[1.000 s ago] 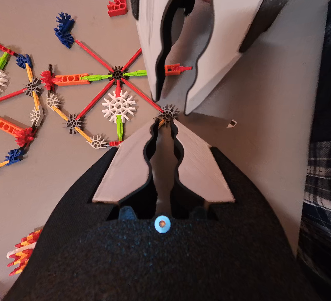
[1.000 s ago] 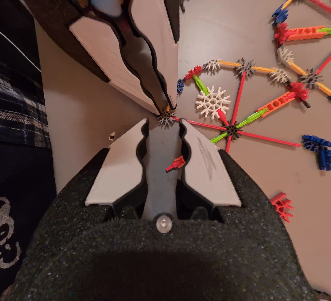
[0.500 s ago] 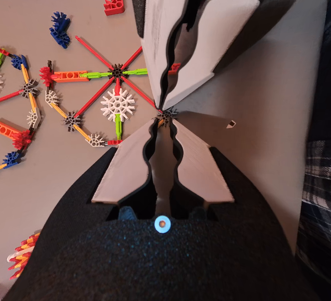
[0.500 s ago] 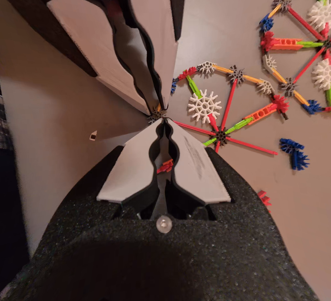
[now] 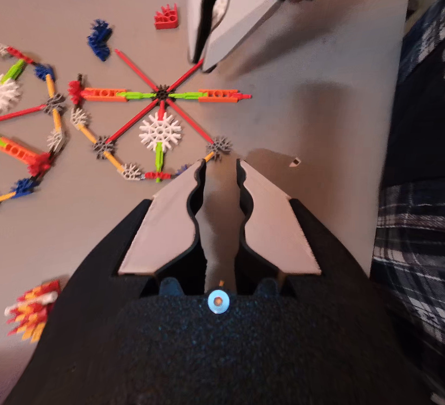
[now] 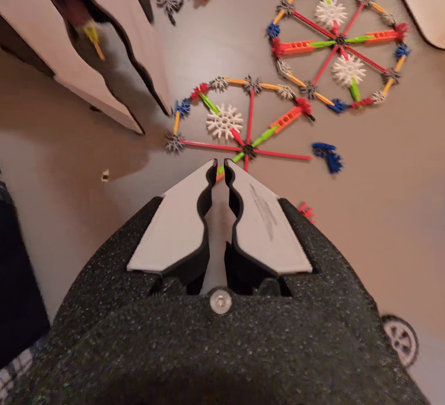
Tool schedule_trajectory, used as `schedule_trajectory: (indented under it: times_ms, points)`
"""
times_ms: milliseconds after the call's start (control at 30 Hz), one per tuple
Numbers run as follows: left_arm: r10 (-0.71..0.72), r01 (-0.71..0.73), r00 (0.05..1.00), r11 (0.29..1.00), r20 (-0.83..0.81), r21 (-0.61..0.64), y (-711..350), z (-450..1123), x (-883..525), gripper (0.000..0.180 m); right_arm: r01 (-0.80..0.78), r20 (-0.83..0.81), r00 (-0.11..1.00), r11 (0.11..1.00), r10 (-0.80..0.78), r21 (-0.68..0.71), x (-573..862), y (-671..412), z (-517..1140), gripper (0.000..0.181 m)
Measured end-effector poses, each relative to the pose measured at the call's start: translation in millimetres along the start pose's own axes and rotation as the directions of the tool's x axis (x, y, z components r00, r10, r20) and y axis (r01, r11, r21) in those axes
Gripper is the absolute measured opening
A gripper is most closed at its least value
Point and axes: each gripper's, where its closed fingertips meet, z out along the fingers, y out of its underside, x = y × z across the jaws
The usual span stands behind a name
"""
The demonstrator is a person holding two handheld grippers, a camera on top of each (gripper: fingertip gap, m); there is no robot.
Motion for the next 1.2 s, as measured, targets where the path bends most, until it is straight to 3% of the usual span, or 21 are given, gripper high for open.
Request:
schedule_trajectory:
  times_ms: [300, 533, 1200]
  points:
    - [-0.141, 0.142, 0.983, 0.990, 0.118, -0.002, 20.3, -22.2, -17.9, 0.022, -0.030, 0.013, 0.999, 0.998, 0.031, -0.058, -18.9, 26.1, -4.3, 0.015]
    - [-0.153, 0.158, 0.978, 0.987, 0.143, -0.024, 19.8, -11.2, -12.5, 0.021, -0.059, 0.004, 0.998, 0.995, 0.059, -0.081, -28.5, 36.6, 5.8, 0.031]
    - [-0.269, 0.277, 0.939, 0.961, 0.212, -0.010, 30.2, -16.5, -15.4, 0.024, -0.040, 0.118, 0.992, 0.999, 0.039, 0.001, -55.3, 35.6, -0.1, 0.029]
